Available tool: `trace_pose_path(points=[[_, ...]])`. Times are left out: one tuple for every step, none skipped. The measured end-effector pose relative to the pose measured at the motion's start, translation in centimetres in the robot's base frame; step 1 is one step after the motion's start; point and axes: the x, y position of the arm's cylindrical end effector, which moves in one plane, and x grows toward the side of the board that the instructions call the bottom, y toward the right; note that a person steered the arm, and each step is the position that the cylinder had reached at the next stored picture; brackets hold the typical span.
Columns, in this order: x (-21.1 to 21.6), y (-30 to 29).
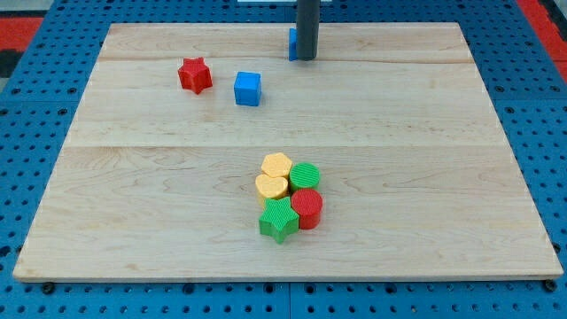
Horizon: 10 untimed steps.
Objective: Push the blue triangle towards the top center
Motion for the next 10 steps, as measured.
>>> trace_pose_path(points=[[0.7, -0.5], [0.8, -1.7], [0.7, -1.8], [0.1, -1.8], [-0.9, -1.8], [-1.5, -1.8], [-2.0, -1.8], [-2.1, -1.8], [-0.1, 0.9], [6.0, 2.2]])
